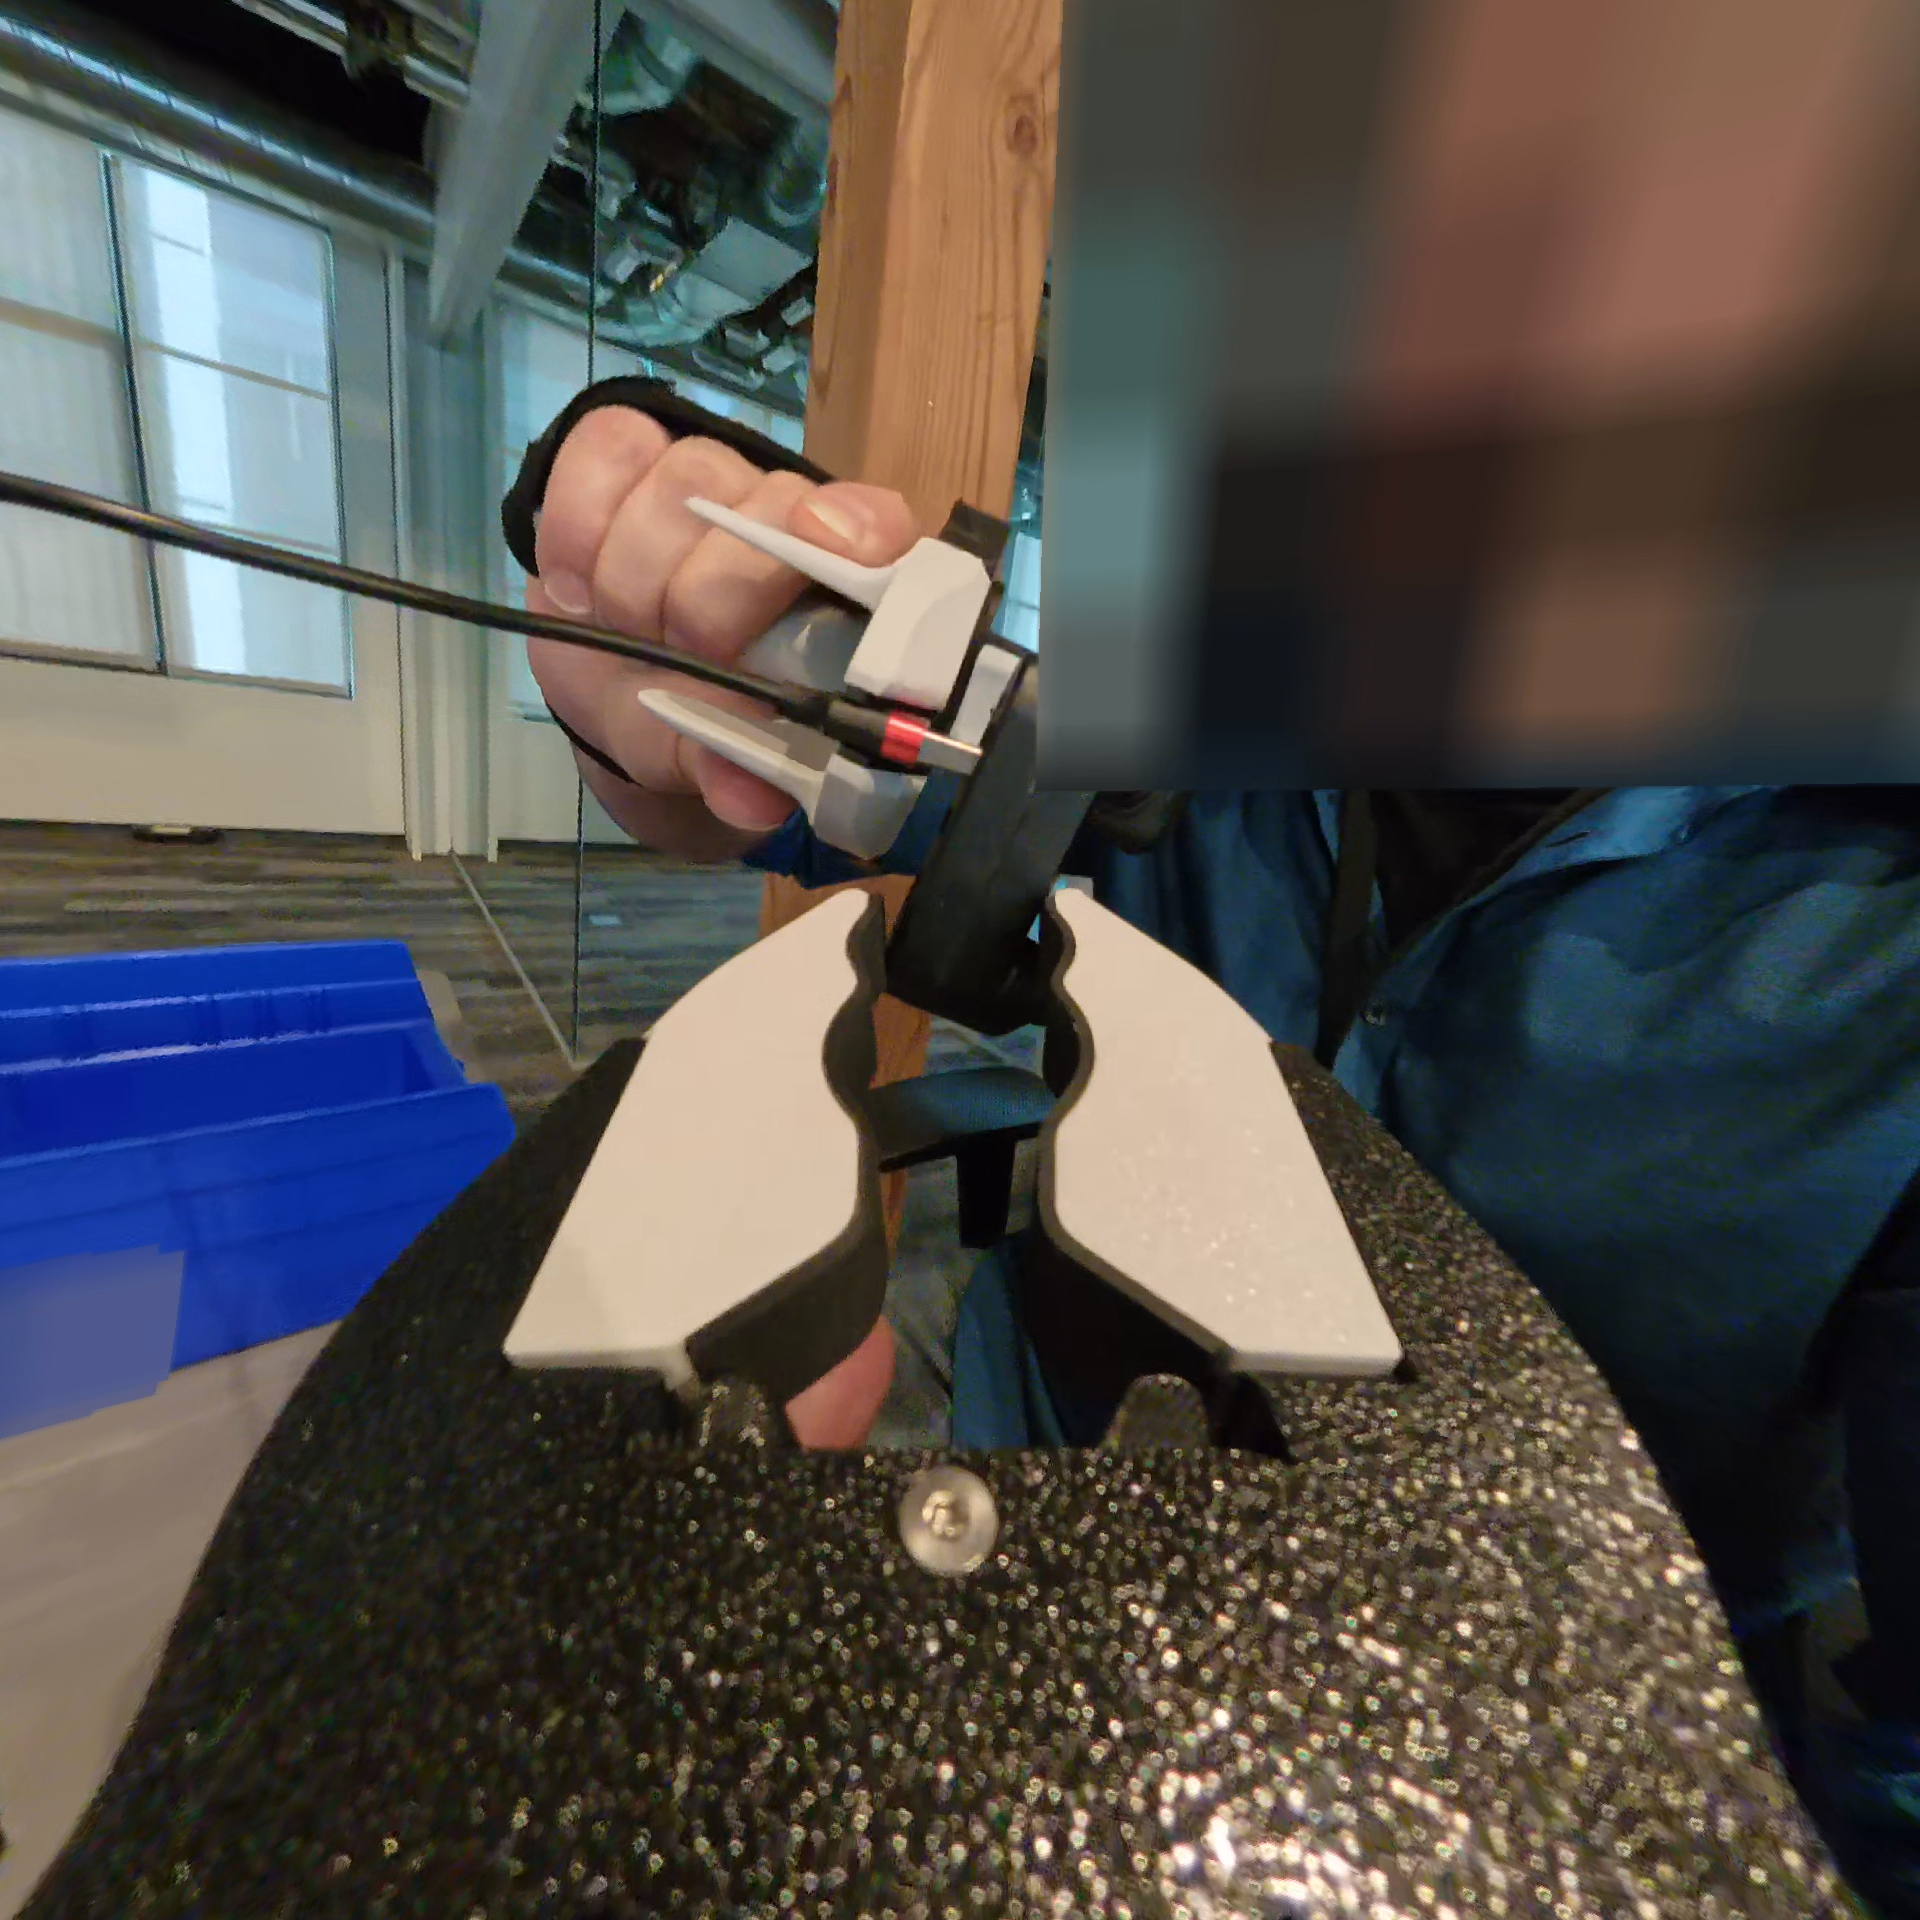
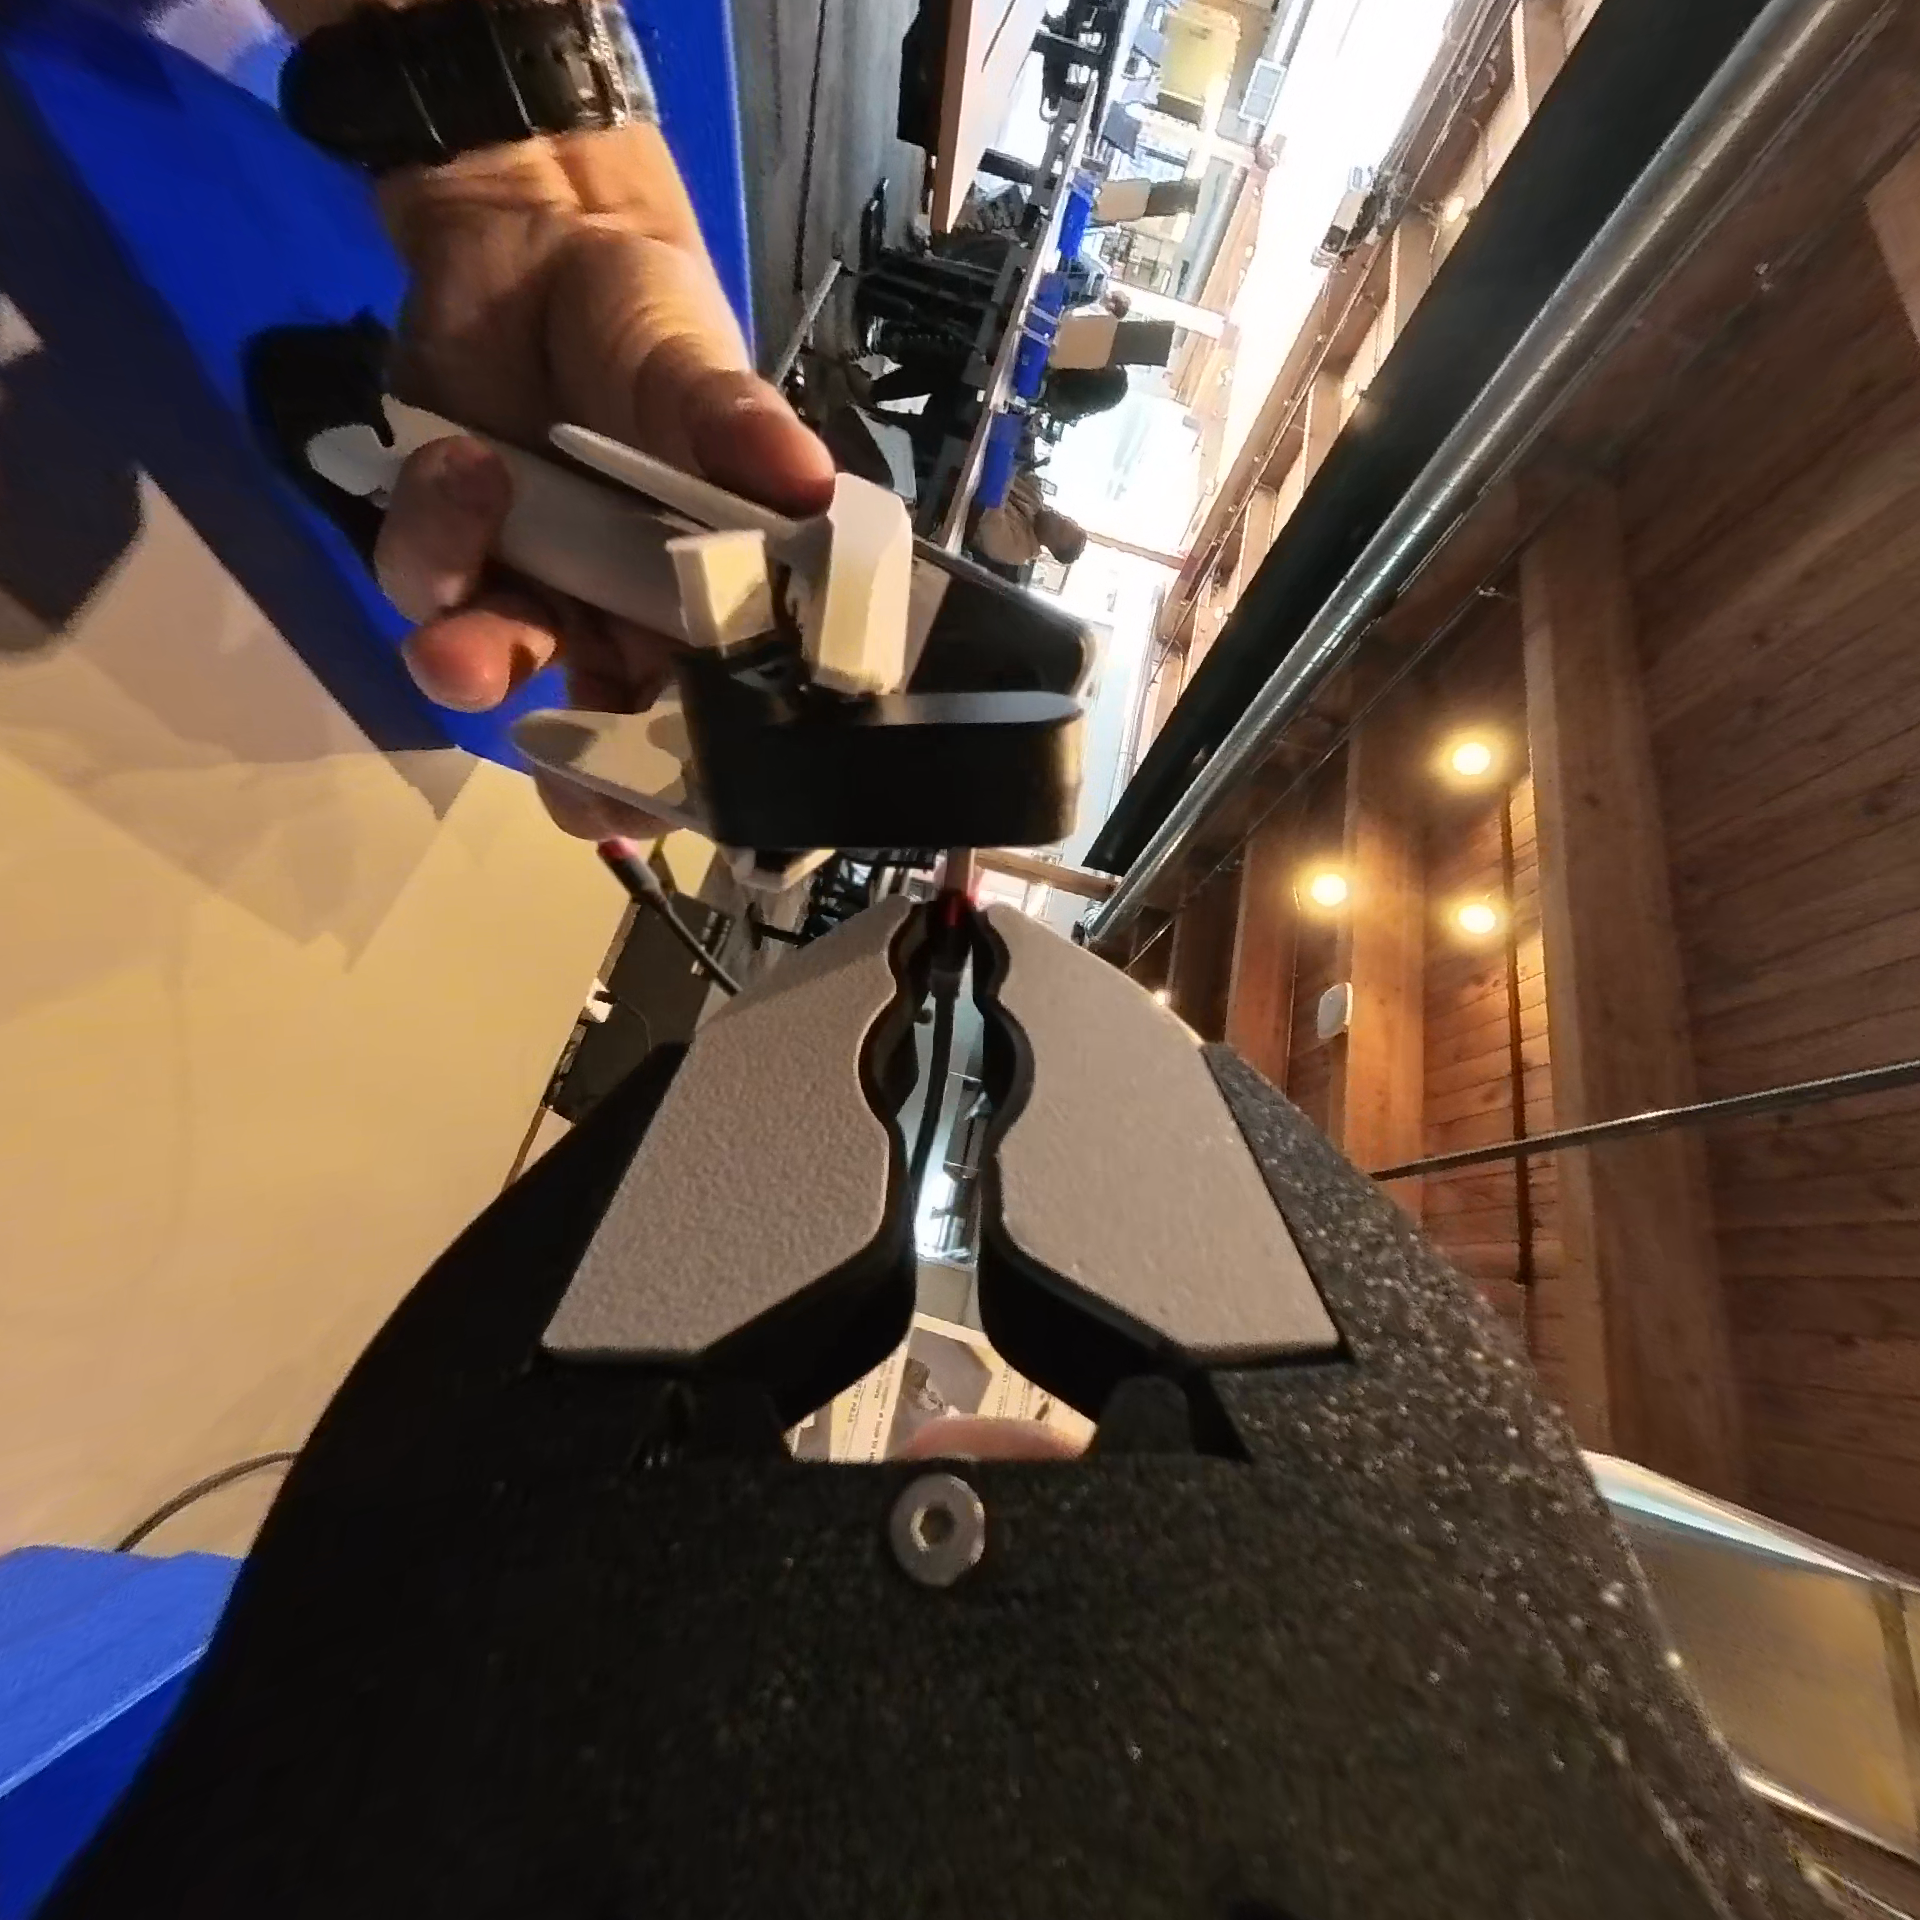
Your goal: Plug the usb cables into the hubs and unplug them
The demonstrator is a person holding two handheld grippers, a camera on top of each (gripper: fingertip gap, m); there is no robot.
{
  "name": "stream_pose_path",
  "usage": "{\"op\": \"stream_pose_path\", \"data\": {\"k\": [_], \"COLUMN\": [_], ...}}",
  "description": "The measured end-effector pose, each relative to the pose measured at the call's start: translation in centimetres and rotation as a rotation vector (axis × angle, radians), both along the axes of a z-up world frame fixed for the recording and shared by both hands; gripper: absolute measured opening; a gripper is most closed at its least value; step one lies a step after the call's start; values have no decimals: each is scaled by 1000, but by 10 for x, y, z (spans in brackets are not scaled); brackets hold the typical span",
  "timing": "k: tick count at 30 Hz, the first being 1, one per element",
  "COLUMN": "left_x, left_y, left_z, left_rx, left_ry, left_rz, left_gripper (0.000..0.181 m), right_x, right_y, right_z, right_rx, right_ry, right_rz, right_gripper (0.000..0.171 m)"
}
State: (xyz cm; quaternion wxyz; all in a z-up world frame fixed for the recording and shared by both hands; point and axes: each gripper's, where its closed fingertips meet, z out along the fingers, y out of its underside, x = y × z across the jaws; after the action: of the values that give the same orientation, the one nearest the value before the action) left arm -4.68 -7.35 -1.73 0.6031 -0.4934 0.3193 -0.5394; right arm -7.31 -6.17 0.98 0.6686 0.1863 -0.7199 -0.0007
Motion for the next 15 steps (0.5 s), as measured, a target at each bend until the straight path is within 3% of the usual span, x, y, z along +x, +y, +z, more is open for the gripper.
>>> {"op": "stream_pose_path", "data": {"k": [8, 15], "left_x": [1, 10], "left_y": [6, 7], "left_z": [4, 7], "left_rx": [-13, -129], "left_ry": [11, -22], "left_rz": [47, -28], "left_gripper": [26, 25], "right_x": [2, 9], "right_y": [7, 9], "right_z": [2, 4], "right_rx": [41, 17], "right_ry": [20, 2], "right_rz": [-16, 11], "right_gripper": [6, 6]}}
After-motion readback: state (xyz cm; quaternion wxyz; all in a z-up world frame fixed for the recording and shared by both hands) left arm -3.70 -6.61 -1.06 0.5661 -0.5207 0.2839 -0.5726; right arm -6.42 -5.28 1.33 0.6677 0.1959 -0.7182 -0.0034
